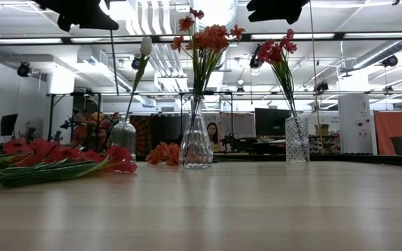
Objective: Sort flowers into vase by color
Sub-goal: Put the top white tulip into the top left transparent vase
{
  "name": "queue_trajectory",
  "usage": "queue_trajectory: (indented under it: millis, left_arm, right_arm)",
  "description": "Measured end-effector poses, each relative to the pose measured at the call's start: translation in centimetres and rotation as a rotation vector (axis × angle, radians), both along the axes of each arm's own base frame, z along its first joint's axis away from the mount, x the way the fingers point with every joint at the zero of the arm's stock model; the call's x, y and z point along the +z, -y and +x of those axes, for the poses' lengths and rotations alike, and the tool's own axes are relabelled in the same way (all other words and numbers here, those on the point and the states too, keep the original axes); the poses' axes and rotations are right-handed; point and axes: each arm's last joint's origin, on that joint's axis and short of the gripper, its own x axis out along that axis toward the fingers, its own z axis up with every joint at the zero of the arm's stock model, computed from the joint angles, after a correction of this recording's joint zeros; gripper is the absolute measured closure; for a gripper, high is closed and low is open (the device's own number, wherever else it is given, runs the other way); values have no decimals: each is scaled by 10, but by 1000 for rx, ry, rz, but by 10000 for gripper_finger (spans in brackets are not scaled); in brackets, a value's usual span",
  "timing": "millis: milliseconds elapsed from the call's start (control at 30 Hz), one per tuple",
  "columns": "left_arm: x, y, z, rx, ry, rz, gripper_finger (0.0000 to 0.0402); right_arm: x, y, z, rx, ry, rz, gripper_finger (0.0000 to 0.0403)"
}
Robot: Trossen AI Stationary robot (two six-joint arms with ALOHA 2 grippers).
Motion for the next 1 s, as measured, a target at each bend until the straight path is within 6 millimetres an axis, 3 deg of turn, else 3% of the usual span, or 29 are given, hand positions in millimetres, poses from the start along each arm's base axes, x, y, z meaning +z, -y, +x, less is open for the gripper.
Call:
queue_trajectory:
  millis: [267, 533, 1000]
  left_arm:
    - [0, -11, -3, 0, -19, 11, 401]
    - [-10, -12, -2, -17, -51, 1, 401]
    - [-11, -19, -4, 30, -53, 20, 401]
  right_arm:
    - [0, 0, 0, -7, 2, 9, 190]
    - [0, 0, 0, -17, 10, 32, 190]
    - [0, 0, 0, -23, 14, 45, 190]
